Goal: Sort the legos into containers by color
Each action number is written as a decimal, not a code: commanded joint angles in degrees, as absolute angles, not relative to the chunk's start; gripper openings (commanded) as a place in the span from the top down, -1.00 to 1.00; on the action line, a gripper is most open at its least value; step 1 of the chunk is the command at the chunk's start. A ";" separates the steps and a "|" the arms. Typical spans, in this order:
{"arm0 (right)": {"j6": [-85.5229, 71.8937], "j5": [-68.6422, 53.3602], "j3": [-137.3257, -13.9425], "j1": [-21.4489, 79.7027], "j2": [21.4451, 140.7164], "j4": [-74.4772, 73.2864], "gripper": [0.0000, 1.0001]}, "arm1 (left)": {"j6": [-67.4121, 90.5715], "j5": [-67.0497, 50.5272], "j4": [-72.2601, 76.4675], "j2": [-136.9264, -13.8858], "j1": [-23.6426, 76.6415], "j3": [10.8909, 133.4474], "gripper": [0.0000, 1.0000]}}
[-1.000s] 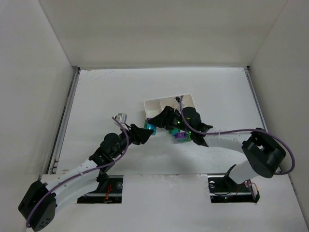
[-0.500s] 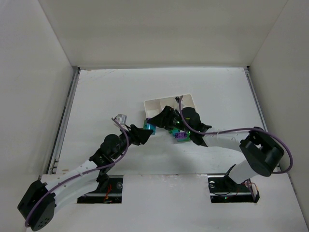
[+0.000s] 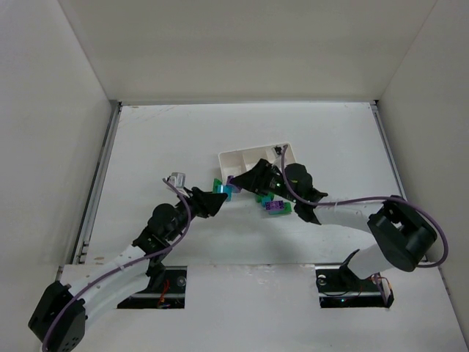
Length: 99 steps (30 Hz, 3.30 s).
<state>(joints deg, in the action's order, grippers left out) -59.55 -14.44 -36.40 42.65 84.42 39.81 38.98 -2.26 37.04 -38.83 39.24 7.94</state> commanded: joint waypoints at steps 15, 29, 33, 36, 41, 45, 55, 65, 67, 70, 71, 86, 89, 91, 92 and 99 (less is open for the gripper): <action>-50.99 -11.87 -42.70 38.10 81.65 30.78 -0.18 | 40.34 0.79 37.10 -37.18 35.99 9.23 0.55; -39.29 -1.85 -56.33 38.97 90.17 15.74 -0.23 | 49.04 2.55 35.59 -39.55 33.62 10.02 0.52; -39.29 -0.53 -58.27 39.33 91.40 14.50 -0.46 | 51.94 2.11 34.72 -40.17 33.35 11.07 0.51; -39.20 -0.26 -58.45 39.33 91.49 14.33 -0.67 | 53.69 2.37 34.19 -40.87 33.44 11.51 0.51; -38.59 -0.70 -56.17 39.33 89.31 14.94 -0.78 | 56.86 0.79 30.86 -42.18 32.30 13.35 0.51; -35.78 -2.72 -48.89 39.68 82.11 17.57 -0.57 | 60.20 -2.80 25.94 -43.06 30.54 16.08 0.50; -23.22 -10.11 -35.24 51.36 63.81 24.35 -0.48 | 66.88 -15.90 19.95 -48.69 28.34 22.94 0.50; -16.35 -7.48 -38.76 54.10 64.87 19.34 -0.87 | 67.41 -27.41 19.60 -51.94 30.46 25.66 0.50; -15.91 -7.21 -39.11 54.10 64.86 18.72 -0.88 | 67.50 -28.74 19.51 -51.33 30.01 25.75 0.50; -15.99 -6.85 -38.76 54.44 65.74 18.72 -0.88 | 67.59 -29.79 19.42 -50.71 29.58 25.58 0.50; -16.00 -6.94 -38.76 54.79 66.26 18.81 -0.88 | 67.67 -30.23 19.42 -50.71 29.57 25.58 0.49; -18.19 -6.86 -38.76 55.59 69.78 23.03 -0.18 | 66.97 -31.29 19.51 -50.36 31.15 24.87 0.47; -18.98 -6.86 -38.94 55.94 71.10 23.55 0.00 | 66.97 -30.76 19.60 -50.71 31.24 24.79 0.41; -19.51 -6.68 -39.29 55.94 71.89 23.90 0.14 | 66.54 -30.41 19.77 -50.71 31.33 24.61 0.26; -19.77 -6.42 -39.29 55.94 71.98 23.91 0.17 | 66.45 -29.71 20.04 -50.54 31.24 24.35 0.15; -25.57 -6.94 -39.46 54.54 72.42 25.14 0.31 | 64.34 -24.53 22.06 -49.22 29.75 23.38 -0.26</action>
<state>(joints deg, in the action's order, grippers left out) -22.48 -6.42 -36.86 55.11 72.27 21.50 66.11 -27.51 17.69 -50.85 30.35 23.11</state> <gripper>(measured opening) 0.440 0.623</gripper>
